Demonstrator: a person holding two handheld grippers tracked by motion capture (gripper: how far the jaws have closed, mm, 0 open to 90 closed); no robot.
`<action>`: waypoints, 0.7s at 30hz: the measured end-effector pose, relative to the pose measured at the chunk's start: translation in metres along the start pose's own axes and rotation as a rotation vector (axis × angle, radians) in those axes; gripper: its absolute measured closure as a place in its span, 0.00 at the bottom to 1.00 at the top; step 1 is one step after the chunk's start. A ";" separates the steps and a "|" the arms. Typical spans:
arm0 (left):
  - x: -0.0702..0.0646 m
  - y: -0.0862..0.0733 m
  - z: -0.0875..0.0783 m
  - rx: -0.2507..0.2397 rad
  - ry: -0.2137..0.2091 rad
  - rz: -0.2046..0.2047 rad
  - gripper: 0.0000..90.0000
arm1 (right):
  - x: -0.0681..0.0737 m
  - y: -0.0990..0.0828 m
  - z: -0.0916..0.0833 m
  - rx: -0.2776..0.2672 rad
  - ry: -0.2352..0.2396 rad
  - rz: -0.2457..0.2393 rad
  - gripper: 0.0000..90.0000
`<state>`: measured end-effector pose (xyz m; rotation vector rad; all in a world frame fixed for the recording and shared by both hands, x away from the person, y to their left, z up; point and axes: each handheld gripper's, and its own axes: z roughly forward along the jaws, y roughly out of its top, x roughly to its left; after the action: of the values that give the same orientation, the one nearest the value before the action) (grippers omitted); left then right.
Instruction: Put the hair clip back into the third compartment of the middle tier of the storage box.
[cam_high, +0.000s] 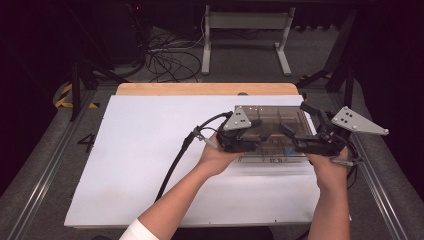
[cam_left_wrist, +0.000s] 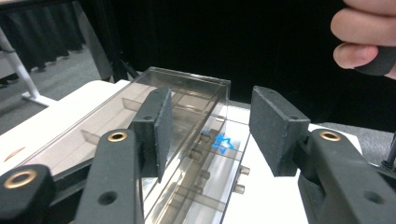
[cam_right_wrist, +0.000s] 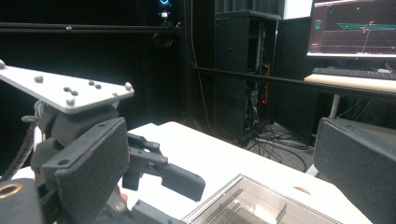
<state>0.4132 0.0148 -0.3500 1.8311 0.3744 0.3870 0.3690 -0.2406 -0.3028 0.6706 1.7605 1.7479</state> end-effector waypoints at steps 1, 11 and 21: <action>0.001 0.000 -0.003 -0.002 0.003 -0.003 0.54 | 0.000 0.000 0.001 0.002 -0.003 0.003 0.05; 0.009 0.002 -0.038 -0.016 0.053 0.000 0.40 | 0.003 -0.002 0.006 0.012 0.010 0.003 0.04; 0.018 -0.001 -0.070 -0.041 0.103 -0.023 0.31 | 0.005 -0.003 0.009 0.007 0.021 0.008 0.03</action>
<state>0.3984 0.0825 -0.3307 1.7700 0.4544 0.4710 0.3716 -0.2309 -0.3060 0.6658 1.7807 1.7610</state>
